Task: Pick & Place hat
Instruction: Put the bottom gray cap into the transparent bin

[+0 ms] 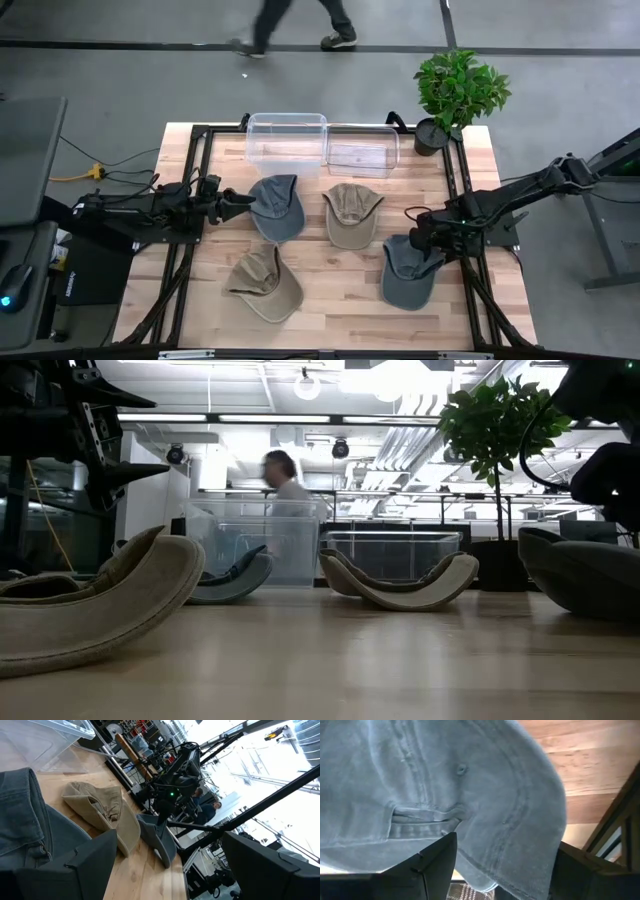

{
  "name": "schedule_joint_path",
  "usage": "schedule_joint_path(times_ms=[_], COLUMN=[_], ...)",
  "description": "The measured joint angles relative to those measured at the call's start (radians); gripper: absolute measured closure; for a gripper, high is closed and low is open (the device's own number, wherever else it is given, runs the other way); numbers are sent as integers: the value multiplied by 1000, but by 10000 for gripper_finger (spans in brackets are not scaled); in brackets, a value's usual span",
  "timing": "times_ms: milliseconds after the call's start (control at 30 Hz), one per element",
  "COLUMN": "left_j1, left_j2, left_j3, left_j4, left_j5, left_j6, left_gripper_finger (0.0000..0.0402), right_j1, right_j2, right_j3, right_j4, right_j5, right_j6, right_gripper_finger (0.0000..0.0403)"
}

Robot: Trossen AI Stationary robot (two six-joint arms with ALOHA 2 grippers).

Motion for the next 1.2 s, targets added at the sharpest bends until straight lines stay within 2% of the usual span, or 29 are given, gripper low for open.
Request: schedule_joint_path(times_ms=[233, 933, 1200], left_j1=[0, 0, 0], left_j2=[0, 0, 0], left_j3=[0, 0, 0], left_j4=[0, 0, 0], left_j5=[0, 4, 3], left_j6=[0, 0, 0], left_gripper_finger=[62, 62, 62], right_j1=[19, 27, 27], right_j2=[1, 1, 1], right_j3=[0, 1, 1], right_j4=[26, 60, 134], right_j5=[-5, -52, -47], right_j6=[4, -59, -103], right_gripper_finger=[188, 386, 397])
